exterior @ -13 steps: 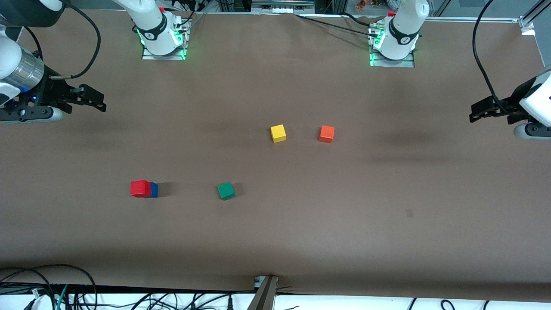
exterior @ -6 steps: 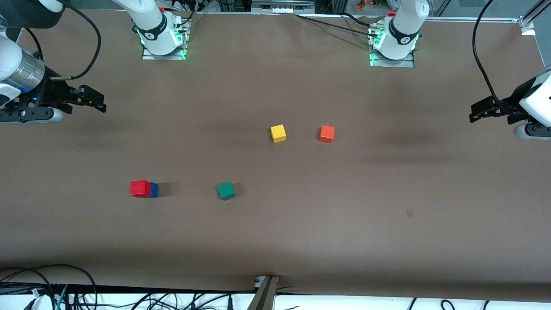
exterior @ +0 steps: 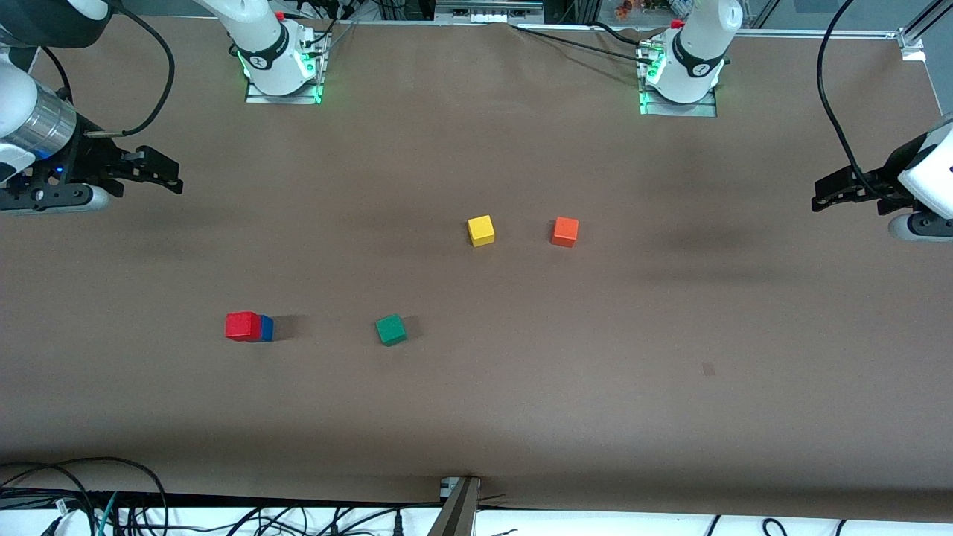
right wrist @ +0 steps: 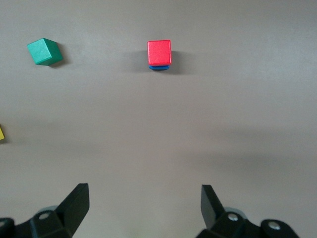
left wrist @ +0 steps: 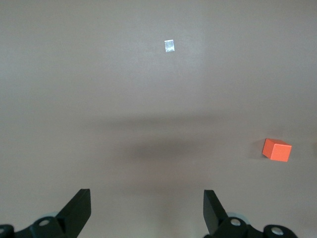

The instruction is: Pass red block to right arm, stack on blue

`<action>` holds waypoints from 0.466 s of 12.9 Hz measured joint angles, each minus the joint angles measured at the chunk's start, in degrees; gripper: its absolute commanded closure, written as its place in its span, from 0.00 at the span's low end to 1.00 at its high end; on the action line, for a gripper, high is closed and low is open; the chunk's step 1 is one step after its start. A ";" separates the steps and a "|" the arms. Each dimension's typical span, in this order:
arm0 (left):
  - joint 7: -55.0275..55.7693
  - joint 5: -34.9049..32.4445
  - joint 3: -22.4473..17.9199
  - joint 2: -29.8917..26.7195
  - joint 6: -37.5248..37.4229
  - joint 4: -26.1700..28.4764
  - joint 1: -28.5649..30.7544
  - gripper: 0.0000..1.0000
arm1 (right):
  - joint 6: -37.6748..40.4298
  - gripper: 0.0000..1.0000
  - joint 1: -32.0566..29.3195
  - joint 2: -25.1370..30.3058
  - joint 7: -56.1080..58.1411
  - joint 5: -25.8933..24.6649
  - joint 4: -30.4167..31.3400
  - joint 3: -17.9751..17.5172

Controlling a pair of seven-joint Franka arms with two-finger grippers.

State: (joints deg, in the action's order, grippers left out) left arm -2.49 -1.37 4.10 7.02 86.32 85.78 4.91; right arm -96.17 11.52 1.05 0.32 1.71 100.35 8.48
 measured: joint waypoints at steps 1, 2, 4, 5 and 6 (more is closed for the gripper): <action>0.00 0.00 0.01 0.00 0.00 0.00 0.00 0.00 | 0.00 0.00 -0.92 0.00 0.00 -0.10 0.00 -0.99; 0.00 0.00 0.02 0.00 0.00 0.00 0.00 0.00 | 0.01 0.00 -2.48 0.00 0.00 -0.14 0.00 -2.56; 0.00 0.00 0.03 0.00 0.00 0.00 0.00 0.00 | 0.02 0.00 -4.68 0.00 0.00 -0.16 0.00 -4.46; 0.00 0.00 0.03 0.00 0.00 0.00 0.00 0.00 | 0.02 0.00 -4.98 0.00 0.00 -0.16 0.00 -4.64; 0.00 0.00 0.03 0.00 0.00 0.00 0.00 0.00 | 0.02 0.00 -5.10 0.00 0.00 -0.16 0.00 -4.72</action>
